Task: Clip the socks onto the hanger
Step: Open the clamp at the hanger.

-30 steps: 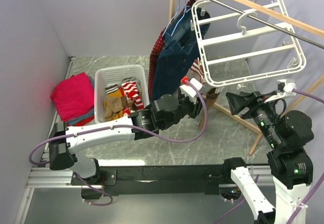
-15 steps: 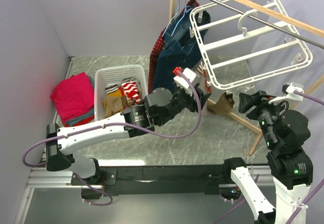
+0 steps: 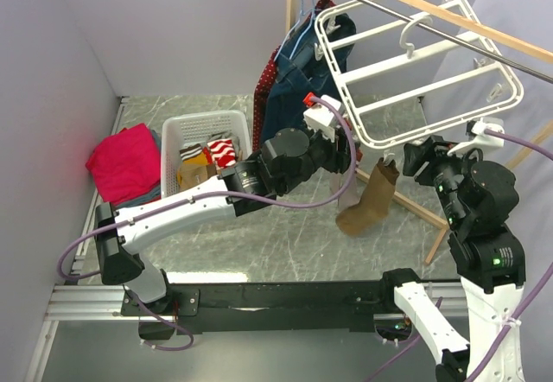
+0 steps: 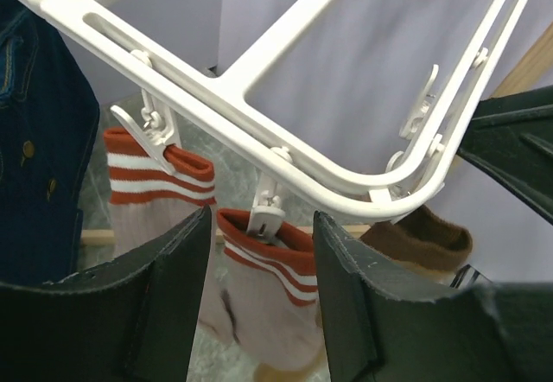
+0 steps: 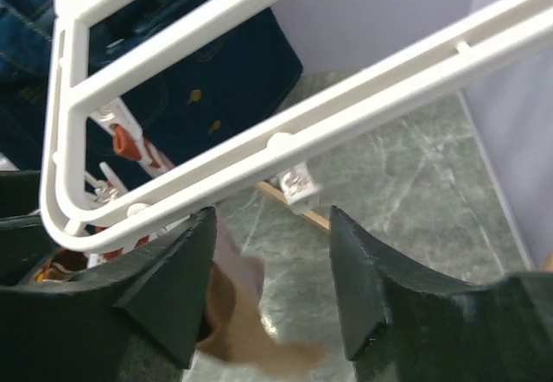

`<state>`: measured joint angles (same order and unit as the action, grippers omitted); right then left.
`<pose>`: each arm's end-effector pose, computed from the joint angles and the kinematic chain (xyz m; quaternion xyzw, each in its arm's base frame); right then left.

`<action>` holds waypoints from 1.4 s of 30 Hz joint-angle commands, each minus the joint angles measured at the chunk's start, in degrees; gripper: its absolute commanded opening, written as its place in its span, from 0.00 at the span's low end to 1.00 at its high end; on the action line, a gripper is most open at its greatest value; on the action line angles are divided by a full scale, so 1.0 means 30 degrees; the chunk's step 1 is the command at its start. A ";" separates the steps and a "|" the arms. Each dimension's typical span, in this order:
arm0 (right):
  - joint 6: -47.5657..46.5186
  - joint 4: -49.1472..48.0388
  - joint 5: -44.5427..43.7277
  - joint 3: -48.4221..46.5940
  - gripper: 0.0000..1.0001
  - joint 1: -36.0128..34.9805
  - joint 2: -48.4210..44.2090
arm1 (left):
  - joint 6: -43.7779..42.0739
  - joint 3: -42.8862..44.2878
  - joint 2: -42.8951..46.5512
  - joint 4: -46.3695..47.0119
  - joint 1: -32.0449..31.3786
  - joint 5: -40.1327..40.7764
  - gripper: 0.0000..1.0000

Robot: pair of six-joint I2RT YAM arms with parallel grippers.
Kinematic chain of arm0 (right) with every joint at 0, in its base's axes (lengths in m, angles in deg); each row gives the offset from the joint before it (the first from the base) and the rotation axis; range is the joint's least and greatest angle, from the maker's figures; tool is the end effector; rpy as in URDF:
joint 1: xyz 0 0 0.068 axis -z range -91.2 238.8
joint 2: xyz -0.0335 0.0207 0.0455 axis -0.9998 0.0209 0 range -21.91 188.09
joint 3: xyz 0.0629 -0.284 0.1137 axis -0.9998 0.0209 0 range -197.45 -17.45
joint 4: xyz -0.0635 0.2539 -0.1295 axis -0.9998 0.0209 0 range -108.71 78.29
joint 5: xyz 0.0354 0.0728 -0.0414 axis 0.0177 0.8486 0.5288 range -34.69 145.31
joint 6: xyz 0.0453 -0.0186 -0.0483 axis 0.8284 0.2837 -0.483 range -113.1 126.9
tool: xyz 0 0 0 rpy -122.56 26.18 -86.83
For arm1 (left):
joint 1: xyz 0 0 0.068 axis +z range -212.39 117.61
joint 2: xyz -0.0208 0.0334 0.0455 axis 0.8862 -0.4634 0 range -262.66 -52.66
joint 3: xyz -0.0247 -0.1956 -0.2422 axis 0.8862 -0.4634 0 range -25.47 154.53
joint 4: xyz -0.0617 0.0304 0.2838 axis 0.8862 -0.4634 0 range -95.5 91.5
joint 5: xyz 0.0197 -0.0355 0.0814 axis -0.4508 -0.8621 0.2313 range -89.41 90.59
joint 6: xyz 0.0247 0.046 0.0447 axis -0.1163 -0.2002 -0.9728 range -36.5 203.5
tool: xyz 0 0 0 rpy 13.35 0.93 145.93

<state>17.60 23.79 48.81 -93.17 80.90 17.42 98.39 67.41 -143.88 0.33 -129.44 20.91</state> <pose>0.1005 0.0077 0.5057 0.0561 0.7415 0.0662 0.6653 0.1847 -0.3867 0.4872 0.1921 0.6776 -0.3645 0.6092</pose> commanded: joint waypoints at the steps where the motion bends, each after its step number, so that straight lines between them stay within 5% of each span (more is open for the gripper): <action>1: -0.0695 -0.2037 0.1898 0.0191 0.58 -0.0003 0.0015 | 0.0543 0.0798 0.0464 -0.0137 0.0346 -0.0269 0.55; 15: -0.1340 -0.1804 0.2636 0.0866 0.19 -0.0003 -0.0571 | 0.0367 -0.0052 0.2338 -0.0313 0.0610 -0.0120 0.57; 23: -0.1194 -0.1395 0.4450 0.0721 0.00 -0.0003 -0.0893 | 0.0748 0.0211 0.2400 -0.0636 0.0289 -0.4365 0.64; 28: -0.0784 -0.0838 0.5391 0.0046 0.00 -0.0003 -0.0951 | -0.0277 0.0884 0.1668 -0.1249 -0.0998 -0.4405 0.67; 33: -0.0578 0.0332 0.2407 -0.0129 0.07 -0.0003 -0.1567 | 0.0248 0.0914 0.1053 -0.1513 -0.1176 -0.2732 0.66; 42: 0.0125 0.1975 -0.2547 -0.0862 0.54 -0.0062 -0.1715 | 0.0542 0.3372 -0.1495 -0.3563 -0.1382 0.2944 0.63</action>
<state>17.03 28.16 49.05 -93.98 80.90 12.02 99.40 72.24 -145.62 -7.97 -133.16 18.98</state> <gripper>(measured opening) 0.474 0.633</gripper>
